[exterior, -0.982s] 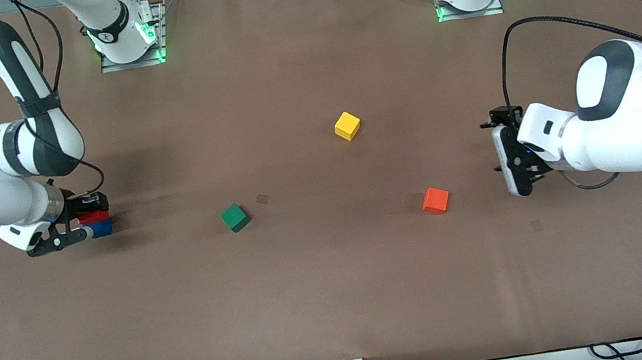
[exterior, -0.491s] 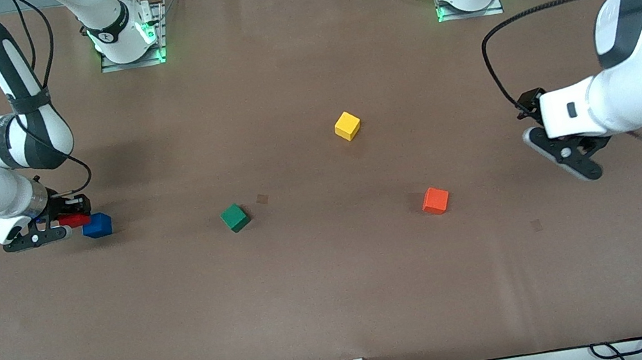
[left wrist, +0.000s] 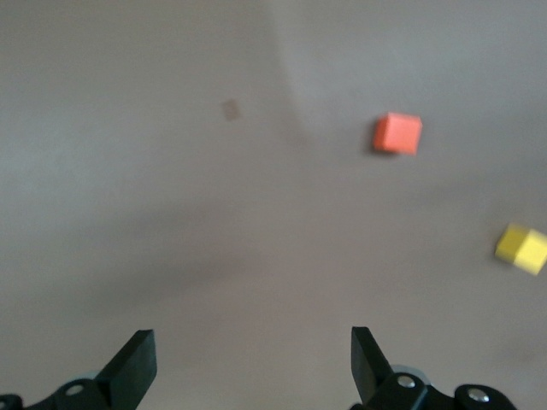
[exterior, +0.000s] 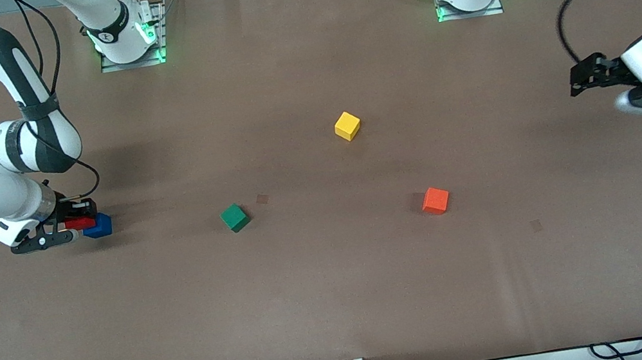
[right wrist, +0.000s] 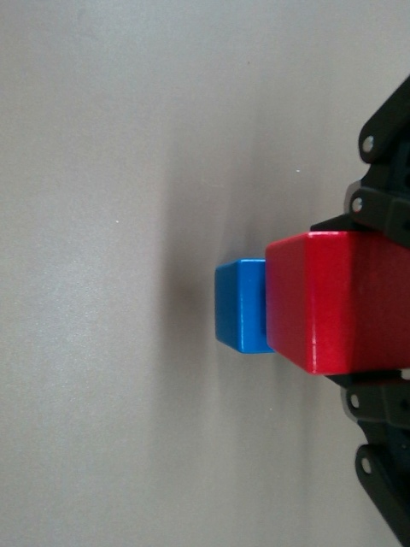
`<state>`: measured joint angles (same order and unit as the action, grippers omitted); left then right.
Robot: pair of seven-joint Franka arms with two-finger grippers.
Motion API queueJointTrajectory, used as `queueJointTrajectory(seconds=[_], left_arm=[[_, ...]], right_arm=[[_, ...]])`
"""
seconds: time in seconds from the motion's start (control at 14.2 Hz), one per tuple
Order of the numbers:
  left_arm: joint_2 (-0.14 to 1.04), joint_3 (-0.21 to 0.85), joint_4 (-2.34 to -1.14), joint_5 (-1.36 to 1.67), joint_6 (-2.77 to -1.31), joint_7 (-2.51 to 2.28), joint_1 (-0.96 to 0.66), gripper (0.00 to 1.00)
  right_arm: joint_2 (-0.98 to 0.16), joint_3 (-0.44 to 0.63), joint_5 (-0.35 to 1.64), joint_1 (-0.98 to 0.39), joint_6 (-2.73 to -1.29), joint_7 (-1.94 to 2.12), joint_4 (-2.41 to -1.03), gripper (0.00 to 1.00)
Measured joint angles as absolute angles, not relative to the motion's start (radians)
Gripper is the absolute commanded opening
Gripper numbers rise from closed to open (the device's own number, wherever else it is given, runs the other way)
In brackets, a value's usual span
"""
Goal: Pass red block to right arm, stack on blue
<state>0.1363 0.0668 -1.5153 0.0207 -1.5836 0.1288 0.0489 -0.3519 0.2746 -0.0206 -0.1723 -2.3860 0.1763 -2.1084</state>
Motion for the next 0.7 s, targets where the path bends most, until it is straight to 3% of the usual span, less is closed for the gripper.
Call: queueJointTrajectory(seconds=[0.28,0.49,0.7], left_arm=[[0.005,0.047,-1.639,0.018,-1.683,-0.064,0.041,1.0],[-0.044,0.051,-1.668,-0.064,-1.662,-0.011,0.037,1.0],[-0.049,0.054,-1.678,-0.069,-1.618,-0.008,0.032,1.0]], right_arm=[[-0.371,0.274,0.016,-0.172,-2.332,0.176,-2.053,0.0],[-0.385,0.273,0.086,-0.172,-2.213,0.18,-1.979,0.0],[-0.407,0.272,0.094,-0.172,-2.198,0.181,-1.965,0.0]])
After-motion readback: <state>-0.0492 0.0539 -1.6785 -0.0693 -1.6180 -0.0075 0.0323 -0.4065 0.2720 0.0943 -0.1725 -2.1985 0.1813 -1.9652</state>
